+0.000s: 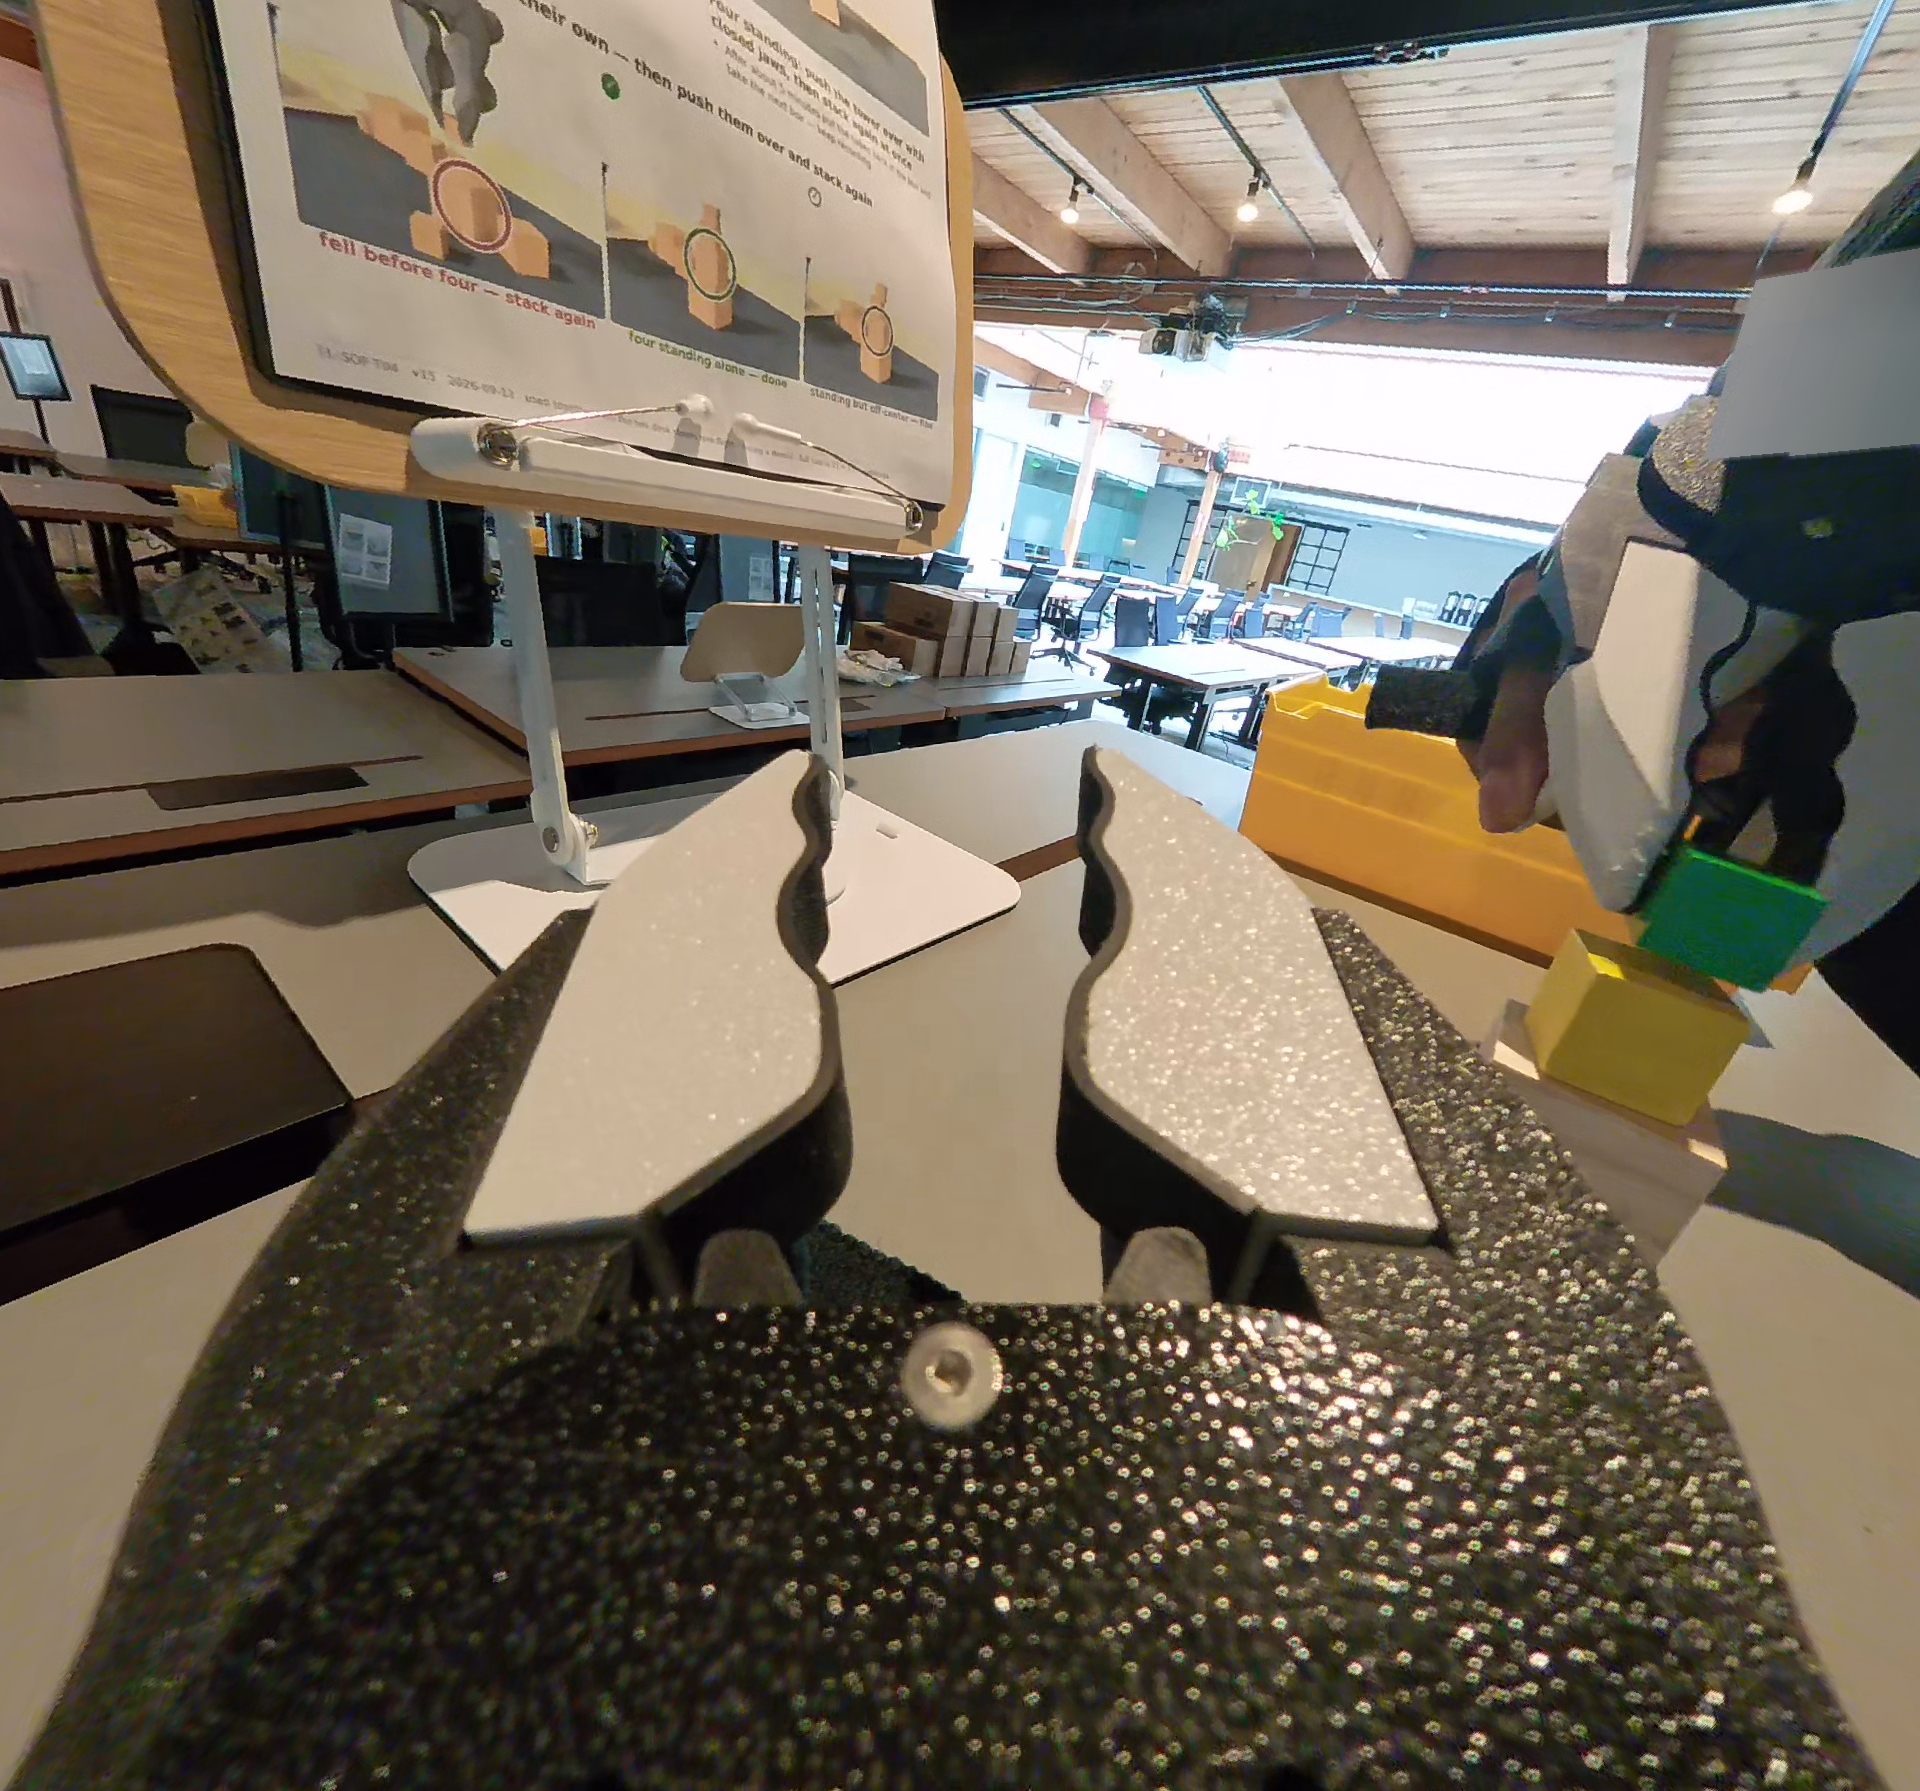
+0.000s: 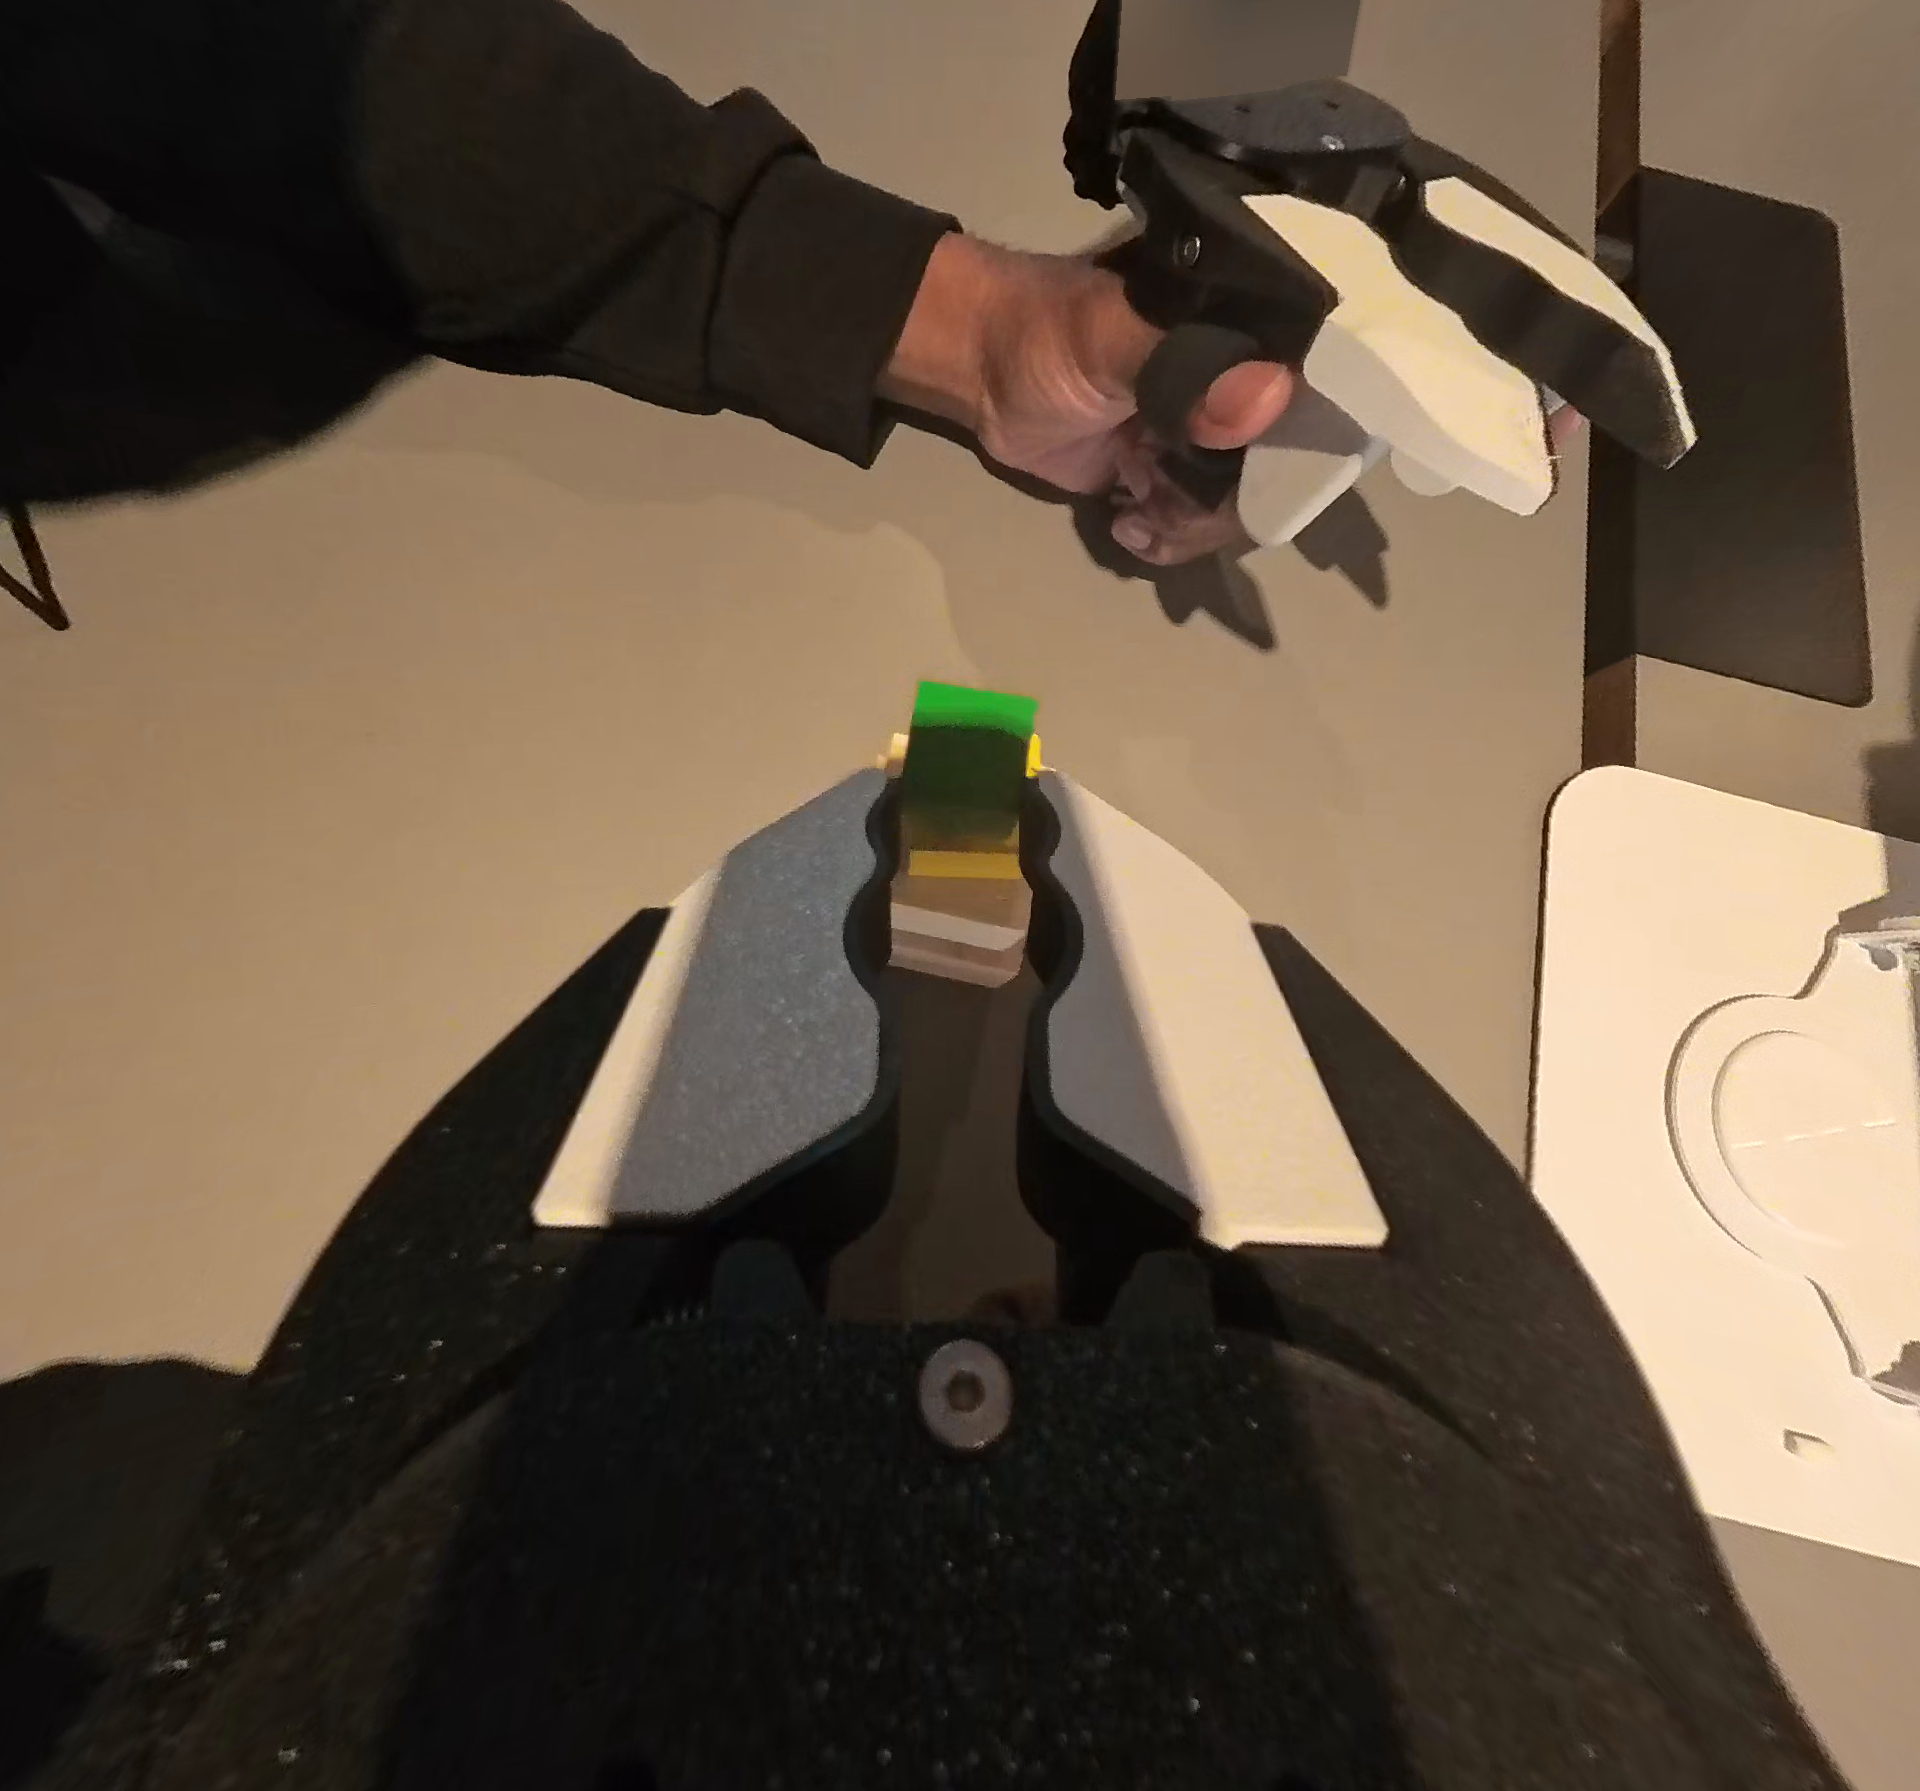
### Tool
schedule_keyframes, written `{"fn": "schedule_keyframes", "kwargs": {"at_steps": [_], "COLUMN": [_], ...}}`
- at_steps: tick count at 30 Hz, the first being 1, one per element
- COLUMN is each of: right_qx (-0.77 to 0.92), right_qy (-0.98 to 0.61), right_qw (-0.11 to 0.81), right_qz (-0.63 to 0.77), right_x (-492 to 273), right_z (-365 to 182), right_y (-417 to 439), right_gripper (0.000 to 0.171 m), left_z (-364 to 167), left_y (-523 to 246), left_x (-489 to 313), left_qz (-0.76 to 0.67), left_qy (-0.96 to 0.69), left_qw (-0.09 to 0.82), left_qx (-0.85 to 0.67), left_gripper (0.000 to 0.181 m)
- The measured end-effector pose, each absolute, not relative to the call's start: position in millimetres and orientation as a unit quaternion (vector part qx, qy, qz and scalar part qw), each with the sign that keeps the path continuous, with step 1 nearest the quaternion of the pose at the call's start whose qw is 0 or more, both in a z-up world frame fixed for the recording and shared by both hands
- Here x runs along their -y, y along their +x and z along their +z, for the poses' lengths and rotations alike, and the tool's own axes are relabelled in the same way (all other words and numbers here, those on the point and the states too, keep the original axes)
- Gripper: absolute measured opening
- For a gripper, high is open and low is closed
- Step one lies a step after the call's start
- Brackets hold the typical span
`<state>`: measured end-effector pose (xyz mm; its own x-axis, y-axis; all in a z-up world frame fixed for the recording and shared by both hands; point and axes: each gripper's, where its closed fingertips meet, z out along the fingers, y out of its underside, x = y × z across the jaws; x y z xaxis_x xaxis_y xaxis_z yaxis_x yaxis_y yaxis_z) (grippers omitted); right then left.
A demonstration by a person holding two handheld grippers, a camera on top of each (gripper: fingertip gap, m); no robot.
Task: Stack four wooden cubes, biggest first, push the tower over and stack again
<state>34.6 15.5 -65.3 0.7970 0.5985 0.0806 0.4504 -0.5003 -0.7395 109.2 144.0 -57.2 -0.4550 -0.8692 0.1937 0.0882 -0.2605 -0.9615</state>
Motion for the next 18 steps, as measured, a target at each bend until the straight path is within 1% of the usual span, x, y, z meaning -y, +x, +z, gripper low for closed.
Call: {"fn": "schedule_keyframes", "kwargs": {"at_steps": [1, 18], "right_qx": [0.304, 0.295], "right_qy": [-0.861, -0.864], "right_qw": [0.397, 0.395], "right_qz": [0.094, 0.100], "right_x": [-15.6, -15.6], "right_z": [-65.3, -70.1], "right_y": [34.6, 36.3], "right_gripper": [0.022, 0.022], "left_z": [-57.3, -57.9], "left_y": [109.3, 110.0], "left_x": [-144.0, -144.3], "left_qz": [-0.691, -0.691], "left_qy": [-0.391, -0.394], "left_qw": [0.346, 0.341], "left_qx": [-0.500, -0.501], "left_gripper": [0.045, 0.045]}}
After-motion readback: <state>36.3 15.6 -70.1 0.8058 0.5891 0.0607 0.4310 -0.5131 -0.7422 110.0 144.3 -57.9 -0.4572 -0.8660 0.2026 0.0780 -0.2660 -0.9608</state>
